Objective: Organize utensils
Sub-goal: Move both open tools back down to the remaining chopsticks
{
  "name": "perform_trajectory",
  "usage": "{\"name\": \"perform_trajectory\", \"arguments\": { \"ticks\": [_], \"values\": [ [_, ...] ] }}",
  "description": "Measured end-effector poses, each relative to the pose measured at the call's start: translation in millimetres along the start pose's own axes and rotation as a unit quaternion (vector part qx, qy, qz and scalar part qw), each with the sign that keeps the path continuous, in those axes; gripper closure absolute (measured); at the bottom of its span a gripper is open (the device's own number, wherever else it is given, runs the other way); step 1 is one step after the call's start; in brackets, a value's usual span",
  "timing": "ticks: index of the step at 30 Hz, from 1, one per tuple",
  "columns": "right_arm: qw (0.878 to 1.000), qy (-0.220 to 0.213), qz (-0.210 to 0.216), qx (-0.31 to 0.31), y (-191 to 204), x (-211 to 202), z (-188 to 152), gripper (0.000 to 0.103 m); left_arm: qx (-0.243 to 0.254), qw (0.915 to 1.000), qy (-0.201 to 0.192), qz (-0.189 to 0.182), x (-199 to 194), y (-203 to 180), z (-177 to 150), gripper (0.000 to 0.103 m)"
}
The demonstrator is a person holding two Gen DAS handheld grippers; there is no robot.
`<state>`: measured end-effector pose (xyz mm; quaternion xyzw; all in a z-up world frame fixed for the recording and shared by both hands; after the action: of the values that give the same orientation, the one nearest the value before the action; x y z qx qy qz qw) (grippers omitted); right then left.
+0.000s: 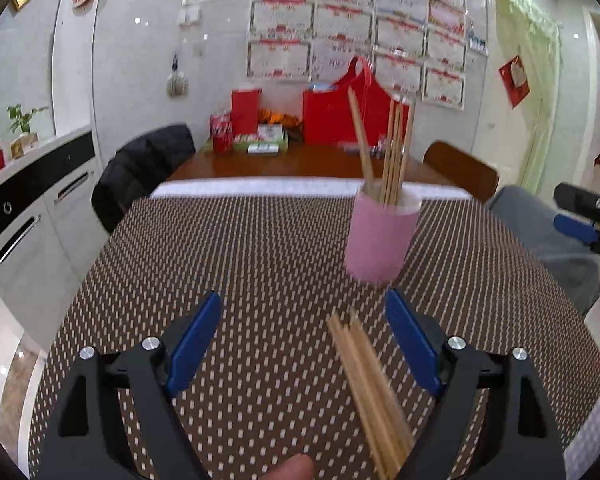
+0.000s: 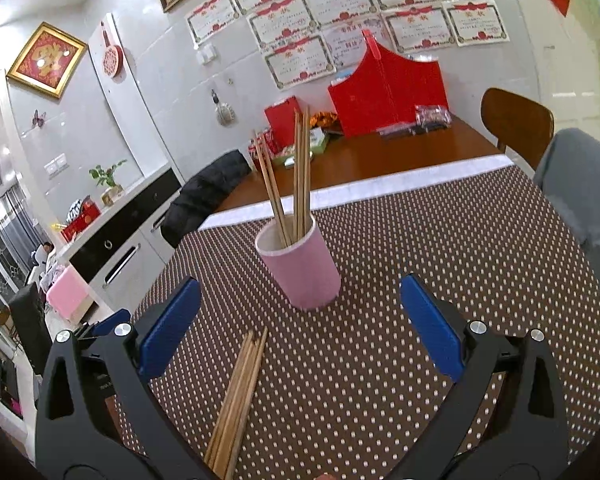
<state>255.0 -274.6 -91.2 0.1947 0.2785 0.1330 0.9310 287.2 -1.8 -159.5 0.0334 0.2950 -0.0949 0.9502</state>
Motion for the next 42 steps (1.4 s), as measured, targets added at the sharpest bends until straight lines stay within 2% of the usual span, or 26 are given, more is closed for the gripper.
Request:
{"name": "perform_trajectory", "arguments": {
  "ticks": [7,13,17,22,29,34,37,39,42],
  "values": [
    [0.999,0.037,-0.002,0.004,-3.5,6.9,-31.1,0.005,0.008,0.9984,0.055,-0.002,12.7,1.3,-37.1,0.020],
    [0.997,0.071,-0.006,0.004,-6.2,17.1,-55.1,0.005,0.033,0.9934,0.109,-0.012,29.4,-11.1,-66.9,0.020],
    [0.996,0.085,-0.010,0.009,-10.5,20.1,-67.3,0.005,0.041,0.9906,0.129,-0.022,36.0,-19.2,-79.1,0.020],
    [0.995,0.097,-0.016,0.022,-19.9,23.7,-78.5,0.005,0.057,0.9867,0.152,-0.009,46.9,-25.8,-90.5,0.020],
    [0.993,0.111,-0.022,0.019,-21.2,27.1,-89.7,0.005,0.068,0.9870,0.146,0.001,45.8,-34.6,-90.8,0.017],
    [0.992,0.124,-0.025,0.007,-14.0,33.2,-98.0,0.005,0.056,0.9852,0.161,0.012,59.5,-31.5,-88.3,0.014],
    [0.991,0.132,-0.032,-0.001,-11.7,36.2,-103.8,0.005,0.048,0.9851,0.165,0.006,61.1,-28.2,-88.9,0.014],
    [0.989,0.143,-0.039,-0.014,-6.7,40.3,-111.0,0.005,0.043,0.9850,0.167,0.004,59.8,-22.0,-89.9,0.014],
    [0.980,0.176,-0.043,-0.077,15.3,51.2,-133.6,0.005,0.032,0.9852,0.168,0.010,56.6,-7.9,-91.9,0.014]
  ]
}}
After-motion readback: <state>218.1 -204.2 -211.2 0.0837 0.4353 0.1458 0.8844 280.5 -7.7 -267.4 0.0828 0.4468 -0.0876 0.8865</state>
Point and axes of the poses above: each gripper's, at about its wrist camera, not at the fingertips, and x roughly the way its jaws point, y to its left, z to its top, the point moved 5 cm from there along x, roughly the way its jaws point, and after that the axes turned 4 degrees about x, right-handed, at the moved point
